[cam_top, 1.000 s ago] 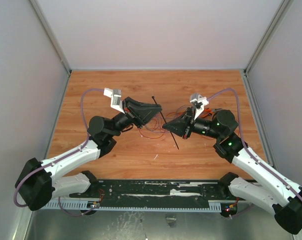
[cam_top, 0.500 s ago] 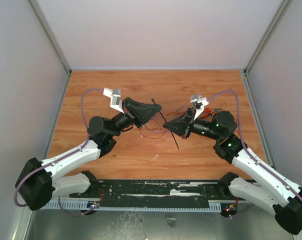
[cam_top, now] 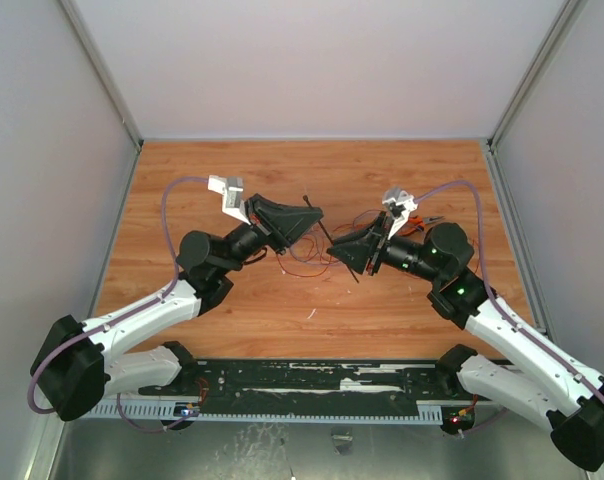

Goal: Zip-tie the wires
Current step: Pick up the ribbon at the center of the board, then adjust the cable at the center of the board.

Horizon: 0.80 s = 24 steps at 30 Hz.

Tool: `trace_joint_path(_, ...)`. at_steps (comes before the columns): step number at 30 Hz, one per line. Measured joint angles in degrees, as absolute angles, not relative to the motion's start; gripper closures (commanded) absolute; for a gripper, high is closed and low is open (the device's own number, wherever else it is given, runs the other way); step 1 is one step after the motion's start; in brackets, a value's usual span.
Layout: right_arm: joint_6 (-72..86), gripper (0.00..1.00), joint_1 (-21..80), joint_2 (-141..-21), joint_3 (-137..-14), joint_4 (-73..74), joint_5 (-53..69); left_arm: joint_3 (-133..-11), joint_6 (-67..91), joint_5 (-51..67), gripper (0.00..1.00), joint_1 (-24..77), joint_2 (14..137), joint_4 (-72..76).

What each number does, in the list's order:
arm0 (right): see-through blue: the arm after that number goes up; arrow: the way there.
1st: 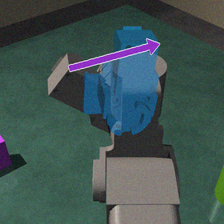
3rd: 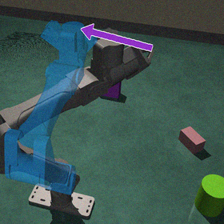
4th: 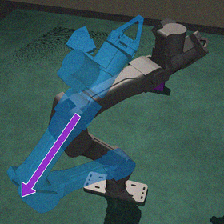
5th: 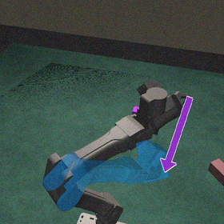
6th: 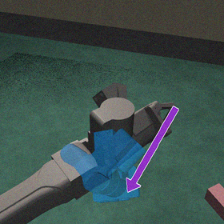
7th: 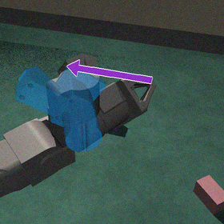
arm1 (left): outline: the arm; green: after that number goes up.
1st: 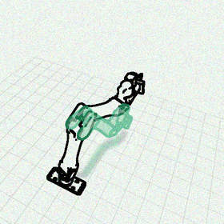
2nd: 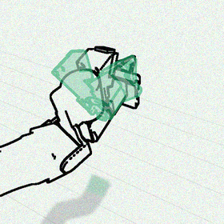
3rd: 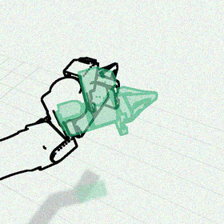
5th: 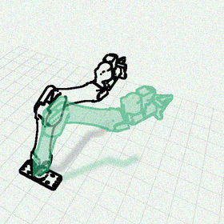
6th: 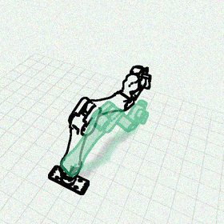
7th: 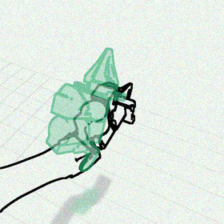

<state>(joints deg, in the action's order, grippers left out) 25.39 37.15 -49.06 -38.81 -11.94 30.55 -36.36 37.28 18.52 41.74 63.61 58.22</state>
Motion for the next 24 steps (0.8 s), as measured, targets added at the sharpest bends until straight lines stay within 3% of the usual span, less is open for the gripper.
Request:
trace_joint_path(6,22.57,0.04,37.1,-47.59,-38.83,-5.48,24.58,-40.18,34.33,15.57,1.0,41.69,64.95,51.4)
trace_joint_path(7,22.09,0.01,37.1,-46.89,-38.83,-4.1,23.18,-41.78,33.39,15.09,1.0,41.56,65.73,49.63)
trace_joint_path(15,20.73,0.01,37.08,-45.95,-38.94,3.16,12.75,-49.82,27.0,9.5,1.0,33.41,71.94,37.12)
trace_joint_path(24,20.75,0.01,37.1,-62.48,-38.92,6.31,4.84,-47.9,25.8,-0.12,1.0,21.52,66.04,24.14)
